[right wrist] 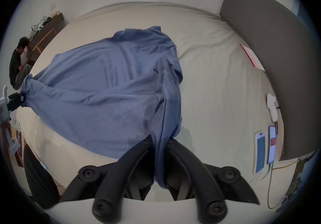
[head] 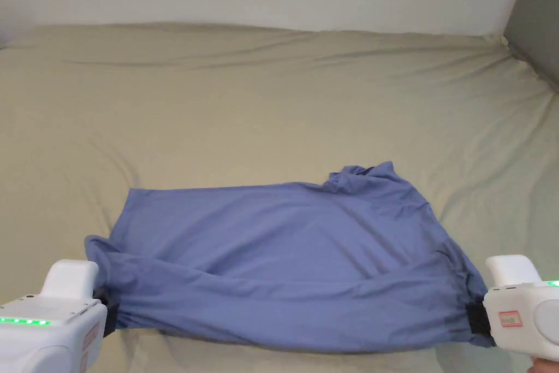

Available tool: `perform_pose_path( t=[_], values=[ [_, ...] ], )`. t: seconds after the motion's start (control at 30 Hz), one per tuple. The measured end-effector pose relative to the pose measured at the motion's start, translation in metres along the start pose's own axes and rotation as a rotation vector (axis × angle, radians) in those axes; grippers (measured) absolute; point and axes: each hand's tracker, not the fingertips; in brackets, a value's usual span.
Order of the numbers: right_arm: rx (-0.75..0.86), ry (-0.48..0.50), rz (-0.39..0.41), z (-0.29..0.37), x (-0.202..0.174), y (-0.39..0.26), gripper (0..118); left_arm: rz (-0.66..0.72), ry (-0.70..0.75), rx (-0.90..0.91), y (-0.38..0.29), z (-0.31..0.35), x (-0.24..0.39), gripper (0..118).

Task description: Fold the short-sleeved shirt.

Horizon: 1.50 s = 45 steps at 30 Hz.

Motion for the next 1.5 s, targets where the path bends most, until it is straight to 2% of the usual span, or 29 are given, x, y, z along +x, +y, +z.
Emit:
perform_pose_path(
  t=[0.1, 0.23, 0.33, 0.4, 0.53, 0.57, 0.63, 0.67, 0.7, 0.73, 0.77, 0.8, 0.83, 0.87, 0.93, 1.03, 1.17, 1.23, 1.33, 1.37, 1.4, 1.43, 1.47, 1.5],
  values=[
    [-0.020, -0.029, 0.054, 0.023, -0.010, -0.011, 12, -0.034, -0.006, -0.028, -0.013, 0.011, -0.007, 6],
    [-0.078, 0.015, 0.022, 0.032, -0.014, -0.034, 12, -0.068, -0.018, -0.111, -0.041, 0.014, -0.016, 7],
    [-0.154, 0.001, 0.026, 0.014, -0.017, -0.053, 12, -0.081, -0.035, -0.193, -0.063, 0.004, -0.016, 6],
    [-0.209, 0.022, -0.014, -0.002, -0.019, -0.065, 12, -0.101, -0.040, -0.228, -0.074, 0.000, -0.012, 6],
    [-0.244, -0.001, 0.039, -0.038, -0.024, -0.085, 12, -0.087, -0.048, -0.273, -0.088, -0.021, -0.013, 7],
    [-0.252, -0.011, 0.049, -0.054, -0.011, -0.087, 12, -0.088, -0.059, -0.280, -0.091, -0.028, -0.013, 7],
    [-0.249, 0.003, 0.018, -0.062, -0.009, -0.089, 21, -0.139, -0.060, -0.284, -0.095, -0.034, -0.010, 7],
    [-0.250, -0.008, 0.004, -0.053, -0.011, -0.084, 43, -0.152, -0.053, -0.277, -0.092, -0.029, -0.008, 11],
    [-0.246, -0.016, -0.003, -0.047, -0.011, -0.081, 71, -0.146, -0.052, -0.280, -0.090, -0.026, -0.009, 26],
    [-0.240, -0.053, 0.008, -0.045, -0.009, -0.078, 96, -0.139, -0.048, -0.279, -0.088, -0.024, -0.010, 45],
    [-0.217, -0.111, 0.057, -0.044, -0.006, -0.077, 107, -0.132, -0.003, -0.272, -0.087, -0.024, -0.013, 83],
    [-0.171, -0.152, 0.093, -0.039, -0.003, -0.076, 107, -0.132, 0.036, -0.263, -0.086, -0.023, -0.016, 105],
    [-0.101, -0.186, 0.131, -0.030, -0.001, -0.070, 107, -0.116, 0.054, -0.225, -0.083, -0.021, -0.021, 116],
    [-0.054, -0.221, 0.154, -0.020, 0.001, -0.063, 107, -0.088, 0.054, -0.161, -0.078, -0.014, -0.026, 115],
    [0.023, -0.250, 0.143, 0.003, 0.003, -0.047, 107, -0.010, 0.037, -0.069, -0.063, 0.003, -0.033, 115],
    [0.228, -0.193, 0.103, 0.049, -0.005, -0.018, 107, 0.047, 0.050, 0.089, -0.027, 0.039, -0.036, 115],
    [0.528, -0.196, 0.128, 0.112, -0.043, 0.014, 107, 0.086, 0.056, 0.332, 0.022, 0.093, -0.027, 110],
    [0.642, -0.179, 0.150, 0.137, -0.066, 0.025, 107, 0.104, 0.051, 0.444, 0.042, 0.119, -0.017, 101],
    [0.764, -0.163, 0.164, 0.162, -0.098, 0.033, 102, 0.083, 0.059, 0.565, 0.067, 0.145, 0.003, 71],
    [0.797, -0.155, 0.172, 0.165, -0.106, 0.036, 93, 0.062, 0.073, 0.596, 0.073, 0.152, 0.011, 55],
    [0.817, -0.155, 0.187, 0.168, -0.114, 0.037, 77, 0.041, 0.084, 0.611, 0.079, 0.157, 0.019, 42],
    [0.820, -0.161, 0.195, 0.167, -0.123, 0.040, 54, 0.019, 0.094, 0.631, 0.083, 0.157, 0.027, 30],
    [0.819, -0.168, 0.196, 0.166, -0.129, 0.042, 20, 0.003, 0.102, 0.648, 0.086, 0.158, 0.033, 17],
    [0.829, -0.173, 0.195, 0.166, -0.140, 0.043, 7, -0.005, 0.103, 0.656, 0.088, 0.158, 0.040, 12]
  ],
)
